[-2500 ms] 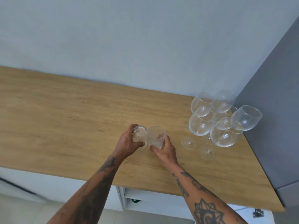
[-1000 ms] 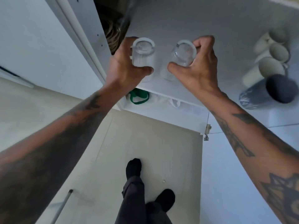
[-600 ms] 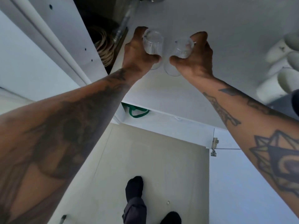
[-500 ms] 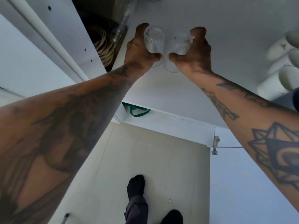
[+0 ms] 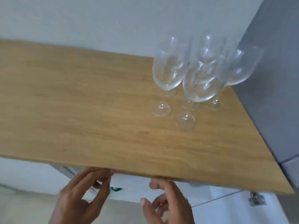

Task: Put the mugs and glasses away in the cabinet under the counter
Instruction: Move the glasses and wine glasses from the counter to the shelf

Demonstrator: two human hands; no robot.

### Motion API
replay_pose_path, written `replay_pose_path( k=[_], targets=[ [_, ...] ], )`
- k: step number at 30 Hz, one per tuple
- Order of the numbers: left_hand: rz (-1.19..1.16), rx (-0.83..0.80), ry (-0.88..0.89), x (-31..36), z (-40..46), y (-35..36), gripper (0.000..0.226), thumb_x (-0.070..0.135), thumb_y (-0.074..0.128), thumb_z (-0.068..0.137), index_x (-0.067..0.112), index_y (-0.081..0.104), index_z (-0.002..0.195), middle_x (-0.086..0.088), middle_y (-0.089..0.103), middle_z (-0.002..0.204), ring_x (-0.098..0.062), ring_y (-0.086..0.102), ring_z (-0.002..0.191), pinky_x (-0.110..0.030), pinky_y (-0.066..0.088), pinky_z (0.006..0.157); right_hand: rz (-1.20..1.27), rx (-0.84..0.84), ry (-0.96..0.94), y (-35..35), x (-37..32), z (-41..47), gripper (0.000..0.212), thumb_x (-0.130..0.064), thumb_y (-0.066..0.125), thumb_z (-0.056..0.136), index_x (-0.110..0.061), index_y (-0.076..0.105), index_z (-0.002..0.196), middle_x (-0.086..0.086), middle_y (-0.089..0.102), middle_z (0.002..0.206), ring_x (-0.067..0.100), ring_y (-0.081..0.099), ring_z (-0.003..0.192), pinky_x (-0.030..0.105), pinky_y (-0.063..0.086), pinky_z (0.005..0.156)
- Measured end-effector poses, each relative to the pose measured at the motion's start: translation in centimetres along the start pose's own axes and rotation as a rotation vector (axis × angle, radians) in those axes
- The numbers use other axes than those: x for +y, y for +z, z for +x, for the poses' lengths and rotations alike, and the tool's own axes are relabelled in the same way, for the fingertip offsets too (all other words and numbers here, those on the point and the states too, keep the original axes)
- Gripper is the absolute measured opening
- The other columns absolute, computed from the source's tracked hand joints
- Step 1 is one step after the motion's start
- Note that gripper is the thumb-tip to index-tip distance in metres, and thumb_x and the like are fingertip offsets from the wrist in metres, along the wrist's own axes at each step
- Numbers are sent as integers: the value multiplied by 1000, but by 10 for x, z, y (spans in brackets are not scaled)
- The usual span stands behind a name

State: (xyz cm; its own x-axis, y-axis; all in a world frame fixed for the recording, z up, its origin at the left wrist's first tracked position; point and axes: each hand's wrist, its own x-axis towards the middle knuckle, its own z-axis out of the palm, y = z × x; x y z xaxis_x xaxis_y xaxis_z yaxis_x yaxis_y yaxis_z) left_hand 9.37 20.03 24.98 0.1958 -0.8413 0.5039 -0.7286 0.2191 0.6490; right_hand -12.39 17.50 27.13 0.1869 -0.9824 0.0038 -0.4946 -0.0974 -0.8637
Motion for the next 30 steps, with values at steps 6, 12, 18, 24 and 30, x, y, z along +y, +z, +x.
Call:
replay_pose_path(
  k=[6, 12, 18, 24, 30],
  targets=[
    [-129, 68, 103, 95, 156, -7, 27, 31, 70, 84, 25, 68, 110, 11, 66, 105, -7, 65, 91, -17, 53, 71, 54, 315, -259, -125, -76, 53, 29, -20, 84, 78, -30, 64, 97, -11, 67, 94, 7, 64, 62, 11, 47, 52],
    [-185, -113, -205, 111, 256, 47, 113, 56, 78, 62, 34, 18, 155, 3, 30, 155, -19, 39, 139, -45, 44, 109, 8, 471, -191, -158, -85, 149, 86, -36, 84, 76, -23, 35, 145, -5, 41, 141, 15, 54, 118, 16, 44, 88],
    [-426, -288, -222, 98, 279, 72, 109, 43, 86, 60, 39, 25, 150, 3, 48, 146, -19, 53, 131, -36, 49, 99, 101, 307, -191, -137, -73, 180, 107, -43, 87, 70, -40, 16, 149, -8, 33, 156, 7, 35, 142, 14, 32, 99],
    [-478, -180, -231, 98, 264, 67, 99, 45, 91, 55, 47, 39, 139, 13, 60, 125, -9, 68, 106, -29, 57, 78, 66, 412, -251, -131, -71, 175, 99, -37, 91, 69, -36, 25, 143, -6, 47, 140, 15, 56, 121, 31, 51, 97],
    [-460, -80, -230, 109, 226, 16, 99, 51, 90, 50, 49, 43, 137, 13, 65, 122, -4, 71, 102, -39, 61, 84, 50, 400, -355, -142, -95, 134, 96, -39, 92, 65, -36, 29, 139, -12, 52, 133, 11, 61, 115, 19, 49, 85]
  ],
)
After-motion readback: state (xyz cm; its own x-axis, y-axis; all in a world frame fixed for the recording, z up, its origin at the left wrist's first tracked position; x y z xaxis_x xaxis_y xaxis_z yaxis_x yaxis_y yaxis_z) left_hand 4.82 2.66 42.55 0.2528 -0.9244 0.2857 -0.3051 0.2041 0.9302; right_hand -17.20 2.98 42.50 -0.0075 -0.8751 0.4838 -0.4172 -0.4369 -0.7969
